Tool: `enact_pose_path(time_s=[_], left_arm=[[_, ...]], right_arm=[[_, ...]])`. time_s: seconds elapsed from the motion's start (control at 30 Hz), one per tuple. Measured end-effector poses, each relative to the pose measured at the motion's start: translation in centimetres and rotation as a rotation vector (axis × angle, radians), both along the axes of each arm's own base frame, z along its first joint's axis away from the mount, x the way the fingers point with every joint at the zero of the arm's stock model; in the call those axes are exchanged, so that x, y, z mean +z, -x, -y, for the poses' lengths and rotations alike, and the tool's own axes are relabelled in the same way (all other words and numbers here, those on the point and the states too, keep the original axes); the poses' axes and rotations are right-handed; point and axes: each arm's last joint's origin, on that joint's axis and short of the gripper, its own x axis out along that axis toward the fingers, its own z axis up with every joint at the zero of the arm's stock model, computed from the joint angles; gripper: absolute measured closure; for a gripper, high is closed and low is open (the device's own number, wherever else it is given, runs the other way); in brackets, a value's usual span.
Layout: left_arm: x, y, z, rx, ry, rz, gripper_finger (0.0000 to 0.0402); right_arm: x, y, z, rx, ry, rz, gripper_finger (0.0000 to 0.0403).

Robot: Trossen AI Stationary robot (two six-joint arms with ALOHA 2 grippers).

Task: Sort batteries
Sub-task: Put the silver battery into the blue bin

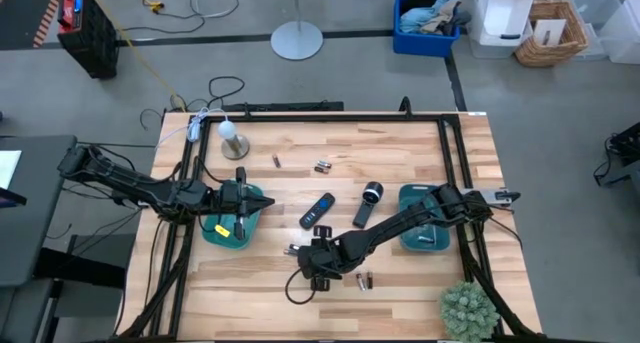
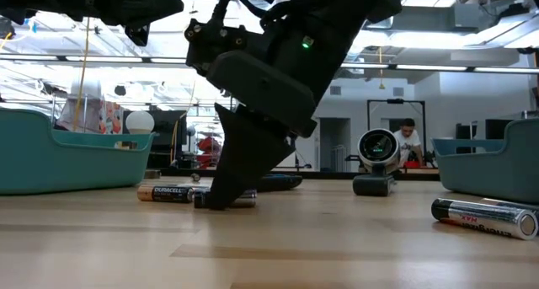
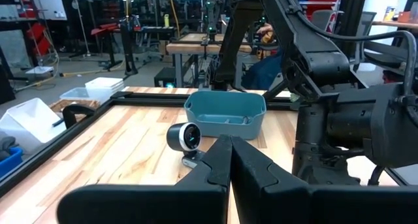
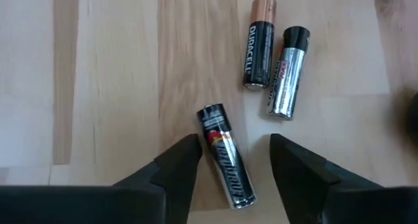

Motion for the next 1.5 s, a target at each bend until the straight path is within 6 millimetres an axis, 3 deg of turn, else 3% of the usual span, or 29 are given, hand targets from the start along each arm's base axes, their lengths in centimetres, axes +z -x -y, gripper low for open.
enact_pose_path(time_s=[0.5, 0.93, 1.07, 1.5], left_arm=[[0.0, 0.0, 0.0, 0.0, -0.001, -0.002, 0.0401], [0.0, 0.0, 0.0, -0.001, -0.001, -0.003, 0.0401], [0.0, 0.0, 0.0, -0.001, -0.001, -0.004, 0.0401], [0.0, 0.0, 0.0, -0.002, -0.001, -0.004, 0.0401]], right_arm=[[-0.1, 0.3, -0.7, -0.014, -0.048, -0.013, 0.0356], [0.7, 0.5, -0.8, -0.02, -0.069, -0.007, 0.0368], [2.2, 0.9, -0.8, 0.012, -0.075, 0.002, 0.0369], [10.5, 2.2, -0.5, 0.13, -0.049, 0.214, 0.0371]])
